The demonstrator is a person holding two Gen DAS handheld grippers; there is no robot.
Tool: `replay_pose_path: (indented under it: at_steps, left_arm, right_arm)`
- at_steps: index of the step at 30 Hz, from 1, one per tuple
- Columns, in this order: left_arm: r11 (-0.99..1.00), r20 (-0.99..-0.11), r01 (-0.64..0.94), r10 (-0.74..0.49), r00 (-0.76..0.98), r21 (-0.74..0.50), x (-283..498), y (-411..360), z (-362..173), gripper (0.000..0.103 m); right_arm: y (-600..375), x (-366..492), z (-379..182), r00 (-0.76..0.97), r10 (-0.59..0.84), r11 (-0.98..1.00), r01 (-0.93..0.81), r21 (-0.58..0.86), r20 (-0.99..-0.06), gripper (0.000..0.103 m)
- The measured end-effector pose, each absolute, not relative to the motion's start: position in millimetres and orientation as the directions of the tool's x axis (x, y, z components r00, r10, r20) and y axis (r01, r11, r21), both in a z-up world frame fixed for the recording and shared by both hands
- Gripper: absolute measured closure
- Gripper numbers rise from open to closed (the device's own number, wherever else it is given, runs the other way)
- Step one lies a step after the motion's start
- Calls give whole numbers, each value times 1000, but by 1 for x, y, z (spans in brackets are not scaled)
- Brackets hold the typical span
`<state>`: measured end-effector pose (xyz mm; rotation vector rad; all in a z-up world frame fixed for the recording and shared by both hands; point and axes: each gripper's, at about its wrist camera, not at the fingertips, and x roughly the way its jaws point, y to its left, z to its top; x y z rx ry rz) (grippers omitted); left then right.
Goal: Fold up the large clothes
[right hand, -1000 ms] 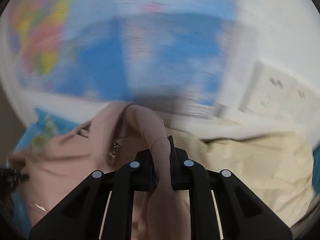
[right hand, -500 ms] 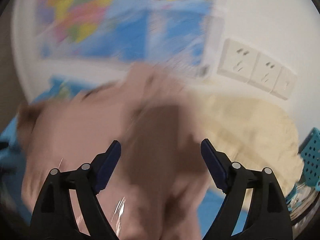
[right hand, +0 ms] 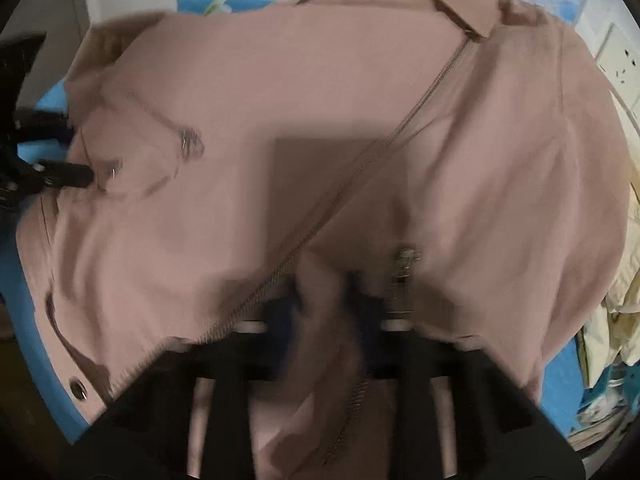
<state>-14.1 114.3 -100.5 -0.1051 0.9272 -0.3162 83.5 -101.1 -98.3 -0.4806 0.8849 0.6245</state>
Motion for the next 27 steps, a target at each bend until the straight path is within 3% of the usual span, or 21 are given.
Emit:
replay_pose_path:
  at_steps: [1,5,7,9,12,15,16,18,19,21,22,23,24,25,27]
  left_arm:
    - [955,-771,193,-297,564,-226,-8,120,-98,90]
    - [937,-736,127,-334,589,-324,13,147,-85,90]
    - [939,-727,95,-318,609,-330,22,158,-79,87]
    - [938,-724,80,-312,615,-336,25,162,-74,73]
    - [939,-704,152,-333,627,-308,8,152,-66,43]
    - [914,-680,293,-405,611,-281,-31,126,-65,32]
    - [901,-675,338,-429,601,-272,-44,116,-67,23]
    - [897,-691,390,-418,590,-209,-73,95,-74,12]
    - [898,-708,405,-398,584,-171,-82,84,-80,12]
    - [901,-752,418,-352,557,-113,-92,64,-95,12]
    - [906,-773,413,-324,545,-89,-93,58,-101,12]
    - [917,-793,395,-279,542,-53,-92,53,-109,12]
    - [926,-804,376,-248,540,-34,-88,53,-115,16]
    - [933,-803,361,-222,553,-10,-87,52,-118,18]
    - [944,-791,330,-209,576,-10,-83,54,-116,24]
  right_arm:
    - [-103,86,-88,479,333,726,-680,-103,-812,99]
    - [-118,112,-50,541,408,788,-615,-16,-736,100]
    - [-130,133,-36,533,488,805,-580,120,-691,99]
    - [-140,152,-36,499,539,800,-555,227,-678,99]
    - [-130,163,-42,519,482,827,-535,171,-706,99]
    - [-130,171,-39,531,478,829,-536,160,-699,99]
    - [-132,174,-39,540,478,831,-533,159,-692,99]
    - [-127,187,-44,543,481,841,-508,187,-689,99]
    - [-126,192,-49,534,479,843,-500,197,-696,98]
    - [-126,197,-52,527,472,851,-482,209,-706,85]
    - [-134,191,-48,539,474,853,-477,212,-697,67]
    - [-142,184,-44,556,472,858,-468,211,-684,39]
    - [-155,165,-35,587,484,857,-468,216,-649,28]
    - [-167,145,-28,610,504,848,-483,217,-612,21]
    - [-190,103,-23,640,510,843,-505,185,-575,15]
